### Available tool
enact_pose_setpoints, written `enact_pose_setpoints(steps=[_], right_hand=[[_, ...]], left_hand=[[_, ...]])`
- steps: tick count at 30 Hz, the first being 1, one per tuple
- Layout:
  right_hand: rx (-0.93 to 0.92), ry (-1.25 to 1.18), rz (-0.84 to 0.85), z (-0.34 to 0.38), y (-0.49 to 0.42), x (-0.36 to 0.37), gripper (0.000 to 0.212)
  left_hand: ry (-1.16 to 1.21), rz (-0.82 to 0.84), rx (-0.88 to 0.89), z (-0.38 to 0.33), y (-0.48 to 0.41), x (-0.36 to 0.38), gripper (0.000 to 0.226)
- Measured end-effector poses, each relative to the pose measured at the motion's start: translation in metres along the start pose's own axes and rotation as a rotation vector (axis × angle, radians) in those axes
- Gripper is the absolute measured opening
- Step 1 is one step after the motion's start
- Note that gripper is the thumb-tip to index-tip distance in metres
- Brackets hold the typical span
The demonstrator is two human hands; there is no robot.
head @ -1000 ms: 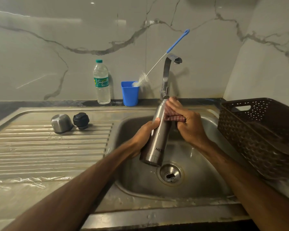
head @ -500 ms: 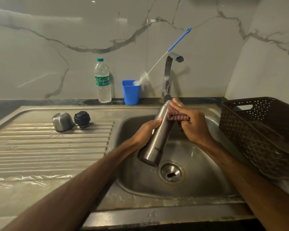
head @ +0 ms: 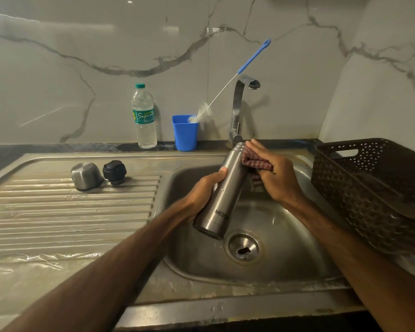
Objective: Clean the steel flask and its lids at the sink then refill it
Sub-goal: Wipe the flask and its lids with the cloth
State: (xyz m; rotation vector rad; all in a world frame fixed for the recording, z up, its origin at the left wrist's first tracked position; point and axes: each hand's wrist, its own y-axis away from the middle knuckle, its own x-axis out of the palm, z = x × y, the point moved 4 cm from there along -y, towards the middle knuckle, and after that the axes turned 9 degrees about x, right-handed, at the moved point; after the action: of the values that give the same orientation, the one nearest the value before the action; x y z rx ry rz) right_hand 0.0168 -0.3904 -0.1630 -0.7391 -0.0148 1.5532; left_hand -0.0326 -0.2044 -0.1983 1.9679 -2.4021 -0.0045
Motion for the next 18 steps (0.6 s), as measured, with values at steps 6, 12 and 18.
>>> enact_pose_setpoints(steps=[6,12,18], right_hand=[[-0.098,0.134,-0.08,-0.004,-0.002,-0.007,0.079],[-0.13,0.235,0.035,0.011,0.008,0.015,0.083],[-0.046,0.18,0.02,0.007,0.001,0.011,0.085]], left_hand=[[0.029,0.02,0.003,-0.003,-0.001,0.009,0.055],[0.014,-0.113,0.055,-0.001,-0.007,0.003,0.055],[0.03,-0.032,0.02,-0.005,-0.003,0.001,0.066]])
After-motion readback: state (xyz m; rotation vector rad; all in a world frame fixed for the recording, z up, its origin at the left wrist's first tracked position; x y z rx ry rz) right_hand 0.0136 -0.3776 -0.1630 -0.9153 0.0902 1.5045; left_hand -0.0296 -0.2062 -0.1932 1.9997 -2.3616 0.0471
